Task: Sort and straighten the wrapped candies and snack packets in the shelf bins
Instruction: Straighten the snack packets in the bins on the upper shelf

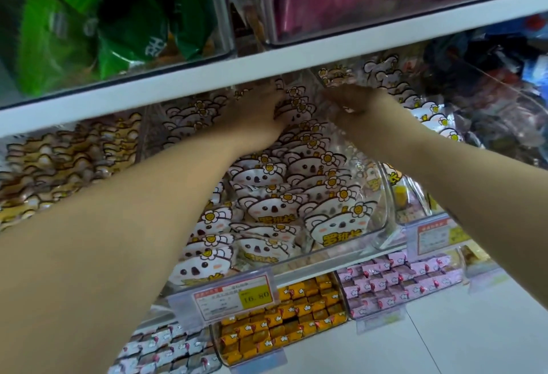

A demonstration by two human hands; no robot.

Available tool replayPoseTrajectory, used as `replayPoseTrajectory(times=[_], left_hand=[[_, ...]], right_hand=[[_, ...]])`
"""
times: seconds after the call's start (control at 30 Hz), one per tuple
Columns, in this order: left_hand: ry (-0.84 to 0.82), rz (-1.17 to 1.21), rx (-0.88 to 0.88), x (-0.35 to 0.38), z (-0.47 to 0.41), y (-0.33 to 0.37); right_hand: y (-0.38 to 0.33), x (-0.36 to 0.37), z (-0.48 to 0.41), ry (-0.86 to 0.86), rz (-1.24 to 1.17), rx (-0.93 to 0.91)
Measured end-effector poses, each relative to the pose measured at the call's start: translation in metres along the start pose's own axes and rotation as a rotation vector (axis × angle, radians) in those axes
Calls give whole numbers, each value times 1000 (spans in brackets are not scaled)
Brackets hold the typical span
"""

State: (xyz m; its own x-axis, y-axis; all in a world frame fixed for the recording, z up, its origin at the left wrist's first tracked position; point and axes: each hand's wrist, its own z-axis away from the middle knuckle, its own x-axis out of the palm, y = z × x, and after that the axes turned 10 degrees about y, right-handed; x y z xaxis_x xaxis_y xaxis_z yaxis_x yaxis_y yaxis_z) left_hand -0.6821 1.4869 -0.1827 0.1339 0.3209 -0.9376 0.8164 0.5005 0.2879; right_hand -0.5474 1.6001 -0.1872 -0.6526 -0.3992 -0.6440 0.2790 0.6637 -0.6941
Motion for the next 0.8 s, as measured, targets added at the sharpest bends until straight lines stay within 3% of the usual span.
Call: replayPoseTrajectory(times=[0.23,0.4,0.47,0.63,0.8], left_hand=[[-79,37,-45,0,-23,5],[-155,-84,-58,12,-35,14],[-114,-48,-45,14,-33,10],[205,99,-126,18,-12,0],[53,-106,-116,20,-18,-11]], right_hand=[[2,3,-1,41,-18,23],[4,9,-2,82,-6,44],[6,9,-2,82,-9,38],[7,6,-2,68,-21,28],[7,5,-2,66,-37,46]])
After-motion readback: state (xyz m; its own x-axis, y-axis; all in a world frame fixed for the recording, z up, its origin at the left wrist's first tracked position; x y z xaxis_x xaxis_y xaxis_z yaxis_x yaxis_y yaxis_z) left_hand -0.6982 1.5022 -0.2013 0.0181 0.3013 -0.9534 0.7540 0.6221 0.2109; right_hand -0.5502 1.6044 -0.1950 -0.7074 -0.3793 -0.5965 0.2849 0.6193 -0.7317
